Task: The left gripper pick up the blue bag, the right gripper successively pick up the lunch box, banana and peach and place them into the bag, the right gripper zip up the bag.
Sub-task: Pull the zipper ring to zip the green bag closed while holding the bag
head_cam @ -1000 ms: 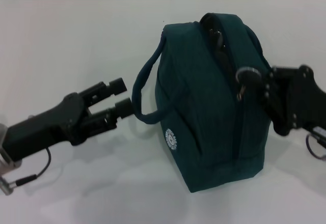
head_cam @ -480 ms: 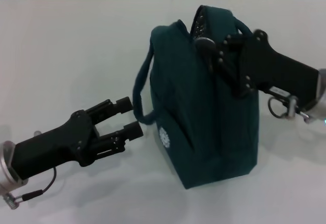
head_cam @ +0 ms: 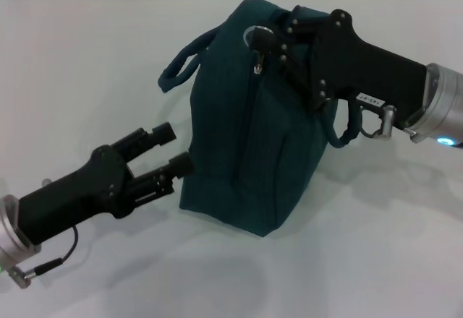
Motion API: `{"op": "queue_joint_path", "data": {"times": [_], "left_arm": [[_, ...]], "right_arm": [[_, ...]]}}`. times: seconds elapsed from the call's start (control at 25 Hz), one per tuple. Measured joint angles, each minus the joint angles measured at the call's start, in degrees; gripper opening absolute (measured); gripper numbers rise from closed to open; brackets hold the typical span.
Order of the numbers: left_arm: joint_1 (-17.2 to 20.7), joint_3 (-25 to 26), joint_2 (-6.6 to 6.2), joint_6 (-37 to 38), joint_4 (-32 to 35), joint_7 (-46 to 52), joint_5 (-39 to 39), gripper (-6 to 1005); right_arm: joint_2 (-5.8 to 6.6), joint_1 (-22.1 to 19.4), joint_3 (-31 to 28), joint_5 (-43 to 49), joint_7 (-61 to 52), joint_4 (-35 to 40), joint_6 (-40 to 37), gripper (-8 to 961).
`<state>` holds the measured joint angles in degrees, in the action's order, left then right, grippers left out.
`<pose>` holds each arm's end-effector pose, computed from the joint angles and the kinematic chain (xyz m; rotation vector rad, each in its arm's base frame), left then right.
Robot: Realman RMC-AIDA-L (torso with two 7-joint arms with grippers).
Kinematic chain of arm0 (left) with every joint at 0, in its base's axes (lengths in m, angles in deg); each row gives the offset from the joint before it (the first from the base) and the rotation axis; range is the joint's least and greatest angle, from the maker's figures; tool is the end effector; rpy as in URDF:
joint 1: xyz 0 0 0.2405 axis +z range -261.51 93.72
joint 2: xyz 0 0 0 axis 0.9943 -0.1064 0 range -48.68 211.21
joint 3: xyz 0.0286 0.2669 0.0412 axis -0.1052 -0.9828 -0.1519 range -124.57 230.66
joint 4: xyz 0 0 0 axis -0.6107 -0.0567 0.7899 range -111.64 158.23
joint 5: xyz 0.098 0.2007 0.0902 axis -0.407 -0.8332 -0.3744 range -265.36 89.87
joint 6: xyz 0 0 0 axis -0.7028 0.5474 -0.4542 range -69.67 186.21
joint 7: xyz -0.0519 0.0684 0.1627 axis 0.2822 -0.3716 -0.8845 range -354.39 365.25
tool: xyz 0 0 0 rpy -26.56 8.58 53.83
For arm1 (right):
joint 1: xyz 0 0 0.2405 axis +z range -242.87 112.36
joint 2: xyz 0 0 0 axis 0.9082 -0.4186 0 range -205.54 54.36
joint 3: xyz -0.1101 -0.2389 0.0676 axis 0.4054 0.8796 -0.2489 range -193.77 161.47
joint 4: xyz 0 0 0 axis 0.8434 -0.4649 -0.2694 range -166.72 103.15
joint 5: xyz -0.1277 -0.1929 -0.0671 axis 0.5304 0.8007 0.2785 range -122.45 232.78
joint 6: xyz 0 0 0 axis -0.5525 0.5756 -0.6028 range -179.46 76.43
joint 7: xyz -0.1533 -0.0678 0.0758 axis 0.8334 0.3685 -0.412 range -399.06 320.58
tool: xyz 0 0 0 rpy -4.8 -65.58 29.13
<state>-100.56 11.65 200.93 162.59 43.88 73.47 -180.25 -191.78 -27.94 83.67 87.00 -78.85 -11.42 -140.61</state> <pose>-0.2966 0.2706 -0.0481 -2.4270 -0.8157 -1.3734 0.1426 0.3745 -0.0774 -2.4552 -0.0888 1.4195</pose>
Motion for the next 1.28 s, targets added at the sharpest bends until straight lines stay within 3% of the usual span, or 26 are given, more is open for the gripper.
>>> {"op": "queue_joint_path", "data": {"times": [0.68,0.96,1.28], "left_arm": [[-1.4,-0.1,0.12,-4.6,-3.1,-5.4,4.5,826],[-4.3,-0.6,0.13,-5.4,-4.4,-5.5,4.6,827],[-8.0,-2.5,-0.02,-9.3,-6.2,-3.2,3.8,729]], "right_arm": [[0.00,0.2,0.9,0.0,1.5,1.0,1.1,17],[0.00,0.6,0.9,0.0,1.6,1.2,1.3,17],[0.00,0.3,0.9,0.0,1.2,1.2,1.3,17]]}}
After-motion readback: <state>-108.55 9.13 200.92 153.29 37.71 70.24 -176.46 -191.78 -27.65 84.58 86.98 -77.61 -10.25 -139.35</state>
